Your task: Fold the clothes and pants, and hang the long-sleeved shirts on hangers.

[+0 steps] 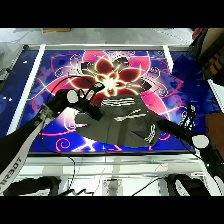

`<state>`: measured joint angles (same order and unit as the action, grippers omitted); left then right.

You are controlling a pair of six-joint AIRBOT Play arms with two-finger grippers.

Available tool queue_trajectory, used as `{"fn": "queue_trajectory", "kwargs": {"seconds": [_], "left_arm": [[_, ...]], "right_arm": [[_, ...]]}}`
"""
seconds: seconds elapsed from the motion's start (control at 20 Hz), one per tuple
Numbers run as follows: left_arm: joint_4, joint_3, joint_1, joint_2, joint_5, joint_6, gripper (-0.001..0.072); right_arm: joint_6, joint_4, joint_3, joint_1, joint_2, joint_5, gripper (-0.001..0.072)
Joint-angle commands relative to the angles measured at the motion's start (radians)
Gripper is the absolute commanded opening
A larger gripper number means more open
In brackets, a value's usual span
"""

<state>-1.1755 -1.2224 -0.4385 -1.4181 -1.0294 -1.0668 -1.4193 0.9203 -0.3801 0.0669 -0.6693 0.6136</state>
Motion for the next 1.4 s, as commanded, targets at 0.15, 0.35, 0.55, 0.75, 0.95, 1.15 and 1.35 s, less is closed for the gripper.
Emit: {"fn": "queue_trajectory", "kwargs": {"seconds": [0.15, 0.35, 0.55, 0.75, 0.95, 1.15, 1.35], "left_arm": [[-0.098, 0.000, 0.003, 0.182, 0.131, 0.013, 0.0015], [-0.177, 0.000, 0.019, 0.348, 0.280, 0.013, 0.0015], [-0.216, 0.000, 0.088, 0.521, 0.322, 0.012, 0.0016], [-0.216, 0.001, 0.185, 0.659, 0.263, -0.017, 0.0015], [-0.171, 0.147, 0.203, 0.688, 0.021, -0.049, 0.0014], [0.066, 0.584, 0.197, 0.690, 0.174, -0.048, 0.0015], [0.100, 0.693, 0.198, 0.690, 0.150, -0.063, 0.0026]], "right_arm": [[0.001, 0.000, -0.033, 0.001, -0.001, -0.060, 0.0031], [0.085, 0.001, -0.159, 0.001, -0.001, -0.107, 0.0031], [0.103, 0.024, -0.354, 0.001, 0.000, -0.105, 0.0031], [0.103, 0.053, -0.510, 0.001, -0.001, -0.074, 0.0031], [0.103, 0.097, -0.465, 0.001, -0.020, 0.202, 0.0031], [0.101, 0.106, -0.198, 0.001, -0.025, 0.222, 0.0031], [0.102, 0.109, -0.120, 0.001, -0.026, 0.212, 0.0031]]}}
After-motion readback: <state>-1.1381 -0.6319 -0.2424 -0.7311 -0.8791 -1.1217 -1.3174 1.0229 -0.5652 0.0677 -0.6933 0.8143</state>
